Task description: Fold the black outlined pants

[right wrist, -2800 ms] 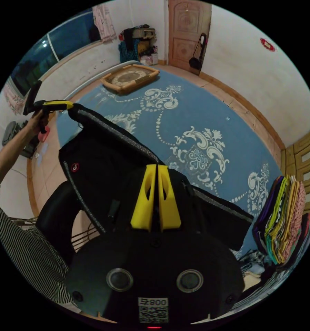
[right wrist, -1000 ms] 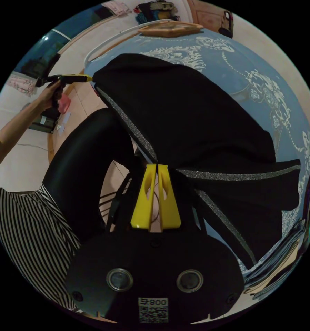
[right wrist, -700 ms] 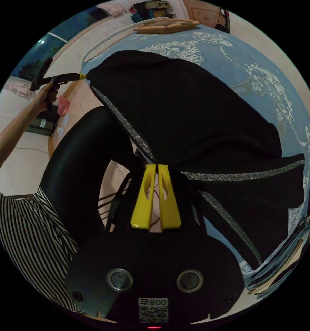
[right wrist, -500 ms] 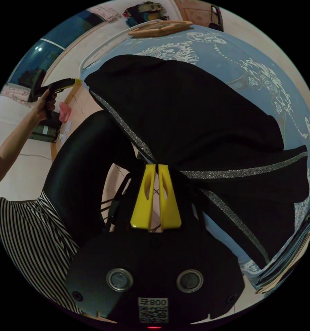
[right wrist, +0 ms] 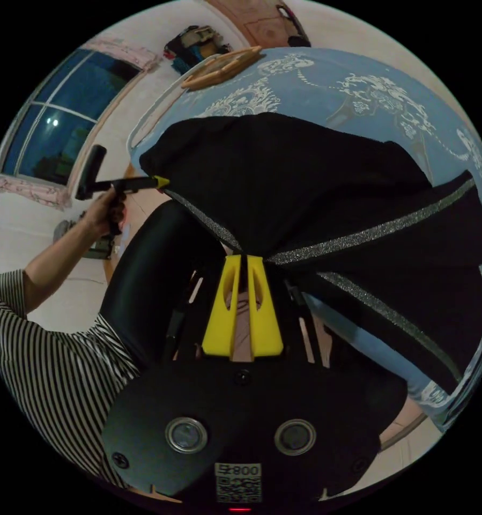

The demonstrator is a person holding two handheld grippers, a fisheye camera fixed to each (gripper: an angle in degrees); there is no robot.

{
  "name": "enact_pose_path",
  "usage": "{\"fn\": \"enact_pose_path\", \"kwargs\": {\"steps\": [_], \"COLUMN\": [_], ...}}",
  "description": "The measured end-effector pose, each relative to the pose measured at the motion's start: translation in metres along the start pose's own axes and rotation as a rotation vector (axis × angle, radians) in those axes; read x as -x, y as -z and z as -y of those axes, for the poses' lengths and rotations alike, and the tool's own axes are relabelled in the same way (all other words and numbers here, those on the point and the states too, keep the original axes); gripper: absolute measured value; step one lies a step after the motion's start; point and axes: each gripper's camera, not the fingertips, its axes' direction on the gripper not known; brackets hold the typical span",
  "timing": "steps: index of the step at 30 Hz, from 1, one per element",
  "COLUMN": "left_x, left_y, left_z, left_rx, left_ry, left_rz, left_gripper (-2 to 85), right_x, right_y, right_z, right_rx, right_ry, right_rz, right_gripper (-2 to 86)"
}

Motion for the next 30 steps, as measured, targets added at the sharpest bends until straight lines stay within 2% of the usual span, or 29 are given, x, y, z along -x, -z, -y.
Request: {"fn": "enact_pose_path", "kwargs": {"steps": [4,9,12,14,16,18,21,23,30], "left_x": [0.0,-0.011,-0.034,-0.052,-0.073,-0.106,-0.147,-0.168,-0.21], "left_y": [-0.028,-0.07,-0.096,-0.12,-0.15,-0.194,-0.252,-0.286,-0.4], "left_z": [0.012,0.034,0.047,0.057,0.069,0.088,0.114,0.131,0.194], "left_rx": [0.002,-0.052,-0.095,-0.087,-0.05,0.013,0.099,0.14,0.208], "left_ry": [-0.005,-0.023,-0.102,-0.163,-0.233,-0.339,-0.462,-0.504,-0.527], "left_rz": [0.047,0.072,0.022,-0.026,-0.095,-0.164,-0.213,-0.212,-0.165], "left_gripper": [0.1,0.2,0.4,0.6,0.9,1.9,3.7,4.8,6.2], "right_x": [-0.029,-0.067,-0.083,-0.095,-0.106,-0.113,-0.134,-0.163,-0.24], "right_y": [0.036,0.07,0.086,0.088,0.093,0.114,0.16,0.198,0.265], "right_z": [-0.014,-0.03,-0.031,-0.028,-0.028,-0.031,-0.031,-0.021,0.027], "right_rx": [-0.105,-0.192,-0.186,-0.105,-0.062,-0.117,-0.198,-0.249,-0.219], "right_ry": [-0.08,-0.206,-0.225,-0.246,-0.266,-0.275,-0.283,-0.313,-0.423], "right_rz": [0.145,0.216,0.177,0.088,0.098,0.105,0.011,-0.058,-0.236], "right_gripper": [1.2,0.3,0.2,0.2,0.3,0.4,1.2,2.8,7.4]}}
